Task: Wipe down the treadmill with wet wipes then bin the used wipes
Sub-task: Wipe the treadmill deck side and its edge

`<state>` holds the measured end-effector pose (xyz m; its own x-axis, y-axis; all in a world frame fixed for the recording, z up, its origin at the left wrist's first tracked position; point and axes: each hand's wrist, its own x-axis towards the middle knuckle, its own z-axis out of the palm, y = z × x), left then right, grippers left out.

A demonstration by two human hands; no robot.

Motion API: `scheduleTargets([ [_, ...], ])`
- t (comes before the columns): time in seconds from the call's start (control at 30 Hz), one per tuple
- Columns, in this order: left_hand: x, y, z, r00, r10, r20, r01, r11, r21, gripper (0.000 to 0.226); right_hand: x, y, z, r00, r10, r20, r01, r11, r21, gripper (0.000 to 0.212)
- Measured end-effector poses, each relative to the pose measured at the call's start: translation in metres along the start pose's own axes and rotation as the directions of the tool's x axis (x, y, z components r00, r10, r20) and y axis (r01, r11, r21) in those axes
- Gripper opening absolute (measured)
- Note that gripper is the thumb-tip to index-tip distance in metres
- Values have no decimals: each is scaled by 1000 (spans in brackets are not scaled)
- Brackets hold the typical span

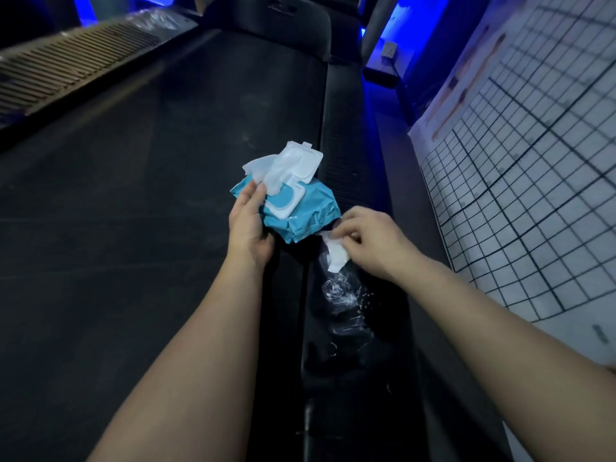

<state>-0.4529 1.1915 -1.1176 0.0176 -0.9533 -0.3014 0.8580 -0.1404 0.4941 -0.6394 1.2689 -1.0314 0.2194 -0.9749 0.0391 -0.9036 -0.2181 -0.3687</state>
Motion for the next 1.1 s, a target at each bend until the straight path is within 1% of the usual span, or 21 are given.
scheduleTargets([
  [0.03, 1, 0, 0, 1000, 2, 8, -2, 1000, 4, 30, 0, -1, 6, 996, -62, 59, 66, 996, -63, 23],
  [0.1, 0, 0, 0, 1000, 3, 28, -4, 1000, 14, 27, -3, 0, 14, 978, -157, 138, 172, 979, -108, 25],
  [0.2, 2, -1, -2, 1000, 7, 22, -7, 1000, 11, 31, -11, 5, 10, 969, -202, 143, 213, 975, -64, 20],
  [0.27, 6, -1, -3, 1000, 3, 16, -3, 1000, -10, 37, -18, 4, 3, 966, -197, 167, 203, 979, -22, 16],
  [0.37, 10, -4, -5, 1000, -2, 9, 3, 999, -40, 42, -24, 3, -16, 931, -140, 336, 155, 988, -18, 13],
  [0.43, 10, -3, -5, 1000, -15, 16, 15, 999, -37, 42, -22, 3, -29, 887, -98, 451, 85, 995, 49, 13],
  [0.47, 11, -3, -6, 1000, -17, 15, 18, 999, -35, 43, -20, 3, -33, 877, -79, 474, 33, 994, 106, 13],
  [0.5, 12, -3, -6, 1000, -15, 12, 15, 999, -35, 44, -17, 3, -35, 885, -66, 462, -12, 986, 164, 14],
  [0.53, 11, -4, -5, 1000, -12, 12, 12, 999, -38, 44, -13, 4, -34, 911, -55, 410, -35, 977, 209, 15],
  [0.6, 12, -5, -5, 1000, -10, 7, 10, 999, -42, 43, -4, 8, -23, 976, -3, 219, -46, 975, 217, 16],
  [0.63, 13, -5, -6, 1000, -11, 4, 11, 999, -42, 44, 0, 10, -15, 992, 34, 119, -54, 984, 171, 16],
  [0.67, 13, -4, -6, 1000, -13, 2, 14, 999, -44, 44, 2, 11, -6, 997, 62, 47, -66, 993, 94, 18],
  [0.7, 13, -4, -6, 1000, -14, 5, 15, 999, -47, 45, 2, 12, 1, 998, 59, 13, -60, 998, 2, 20],
  [0.73, 12, -4, -6, 1000, -18, 10, 18, 999, -47, 45, 2, 13, 7, 1000, 22, 10, -21, 997, -73, 23],
  [0.8, 11, -3, -6, 1000, -21, 12, 21, 999, -44, 41, -3, 14, 11, 994, -86, 69, 94, 987, -129, 25],
  [0.9, 10, -3, -5, 1000, -21, 12, 22, 999, -47, 39, -19, 13, 1, 967, -181, 177, 199, 976, -89, 24],
  [0.97, 10, -4, -5, 1000, -24, 18, 25, 999, -47, 38, -32, 9, -8, 957, -183, 224, 200, 978, -57, 23],
  [1.03, 10, -4, -5, 1000, -21, 22, 22, 999, -44, 36, -39, 2, -19, 933, -140, 332, 169, 984, -62, 23],
  [1.1, 10, -4, -5, 1000, -19, 14, 19, 999, -45, 40, -38, -2, -30, 895, -107, 432, 122, 992, -8, 22],
])
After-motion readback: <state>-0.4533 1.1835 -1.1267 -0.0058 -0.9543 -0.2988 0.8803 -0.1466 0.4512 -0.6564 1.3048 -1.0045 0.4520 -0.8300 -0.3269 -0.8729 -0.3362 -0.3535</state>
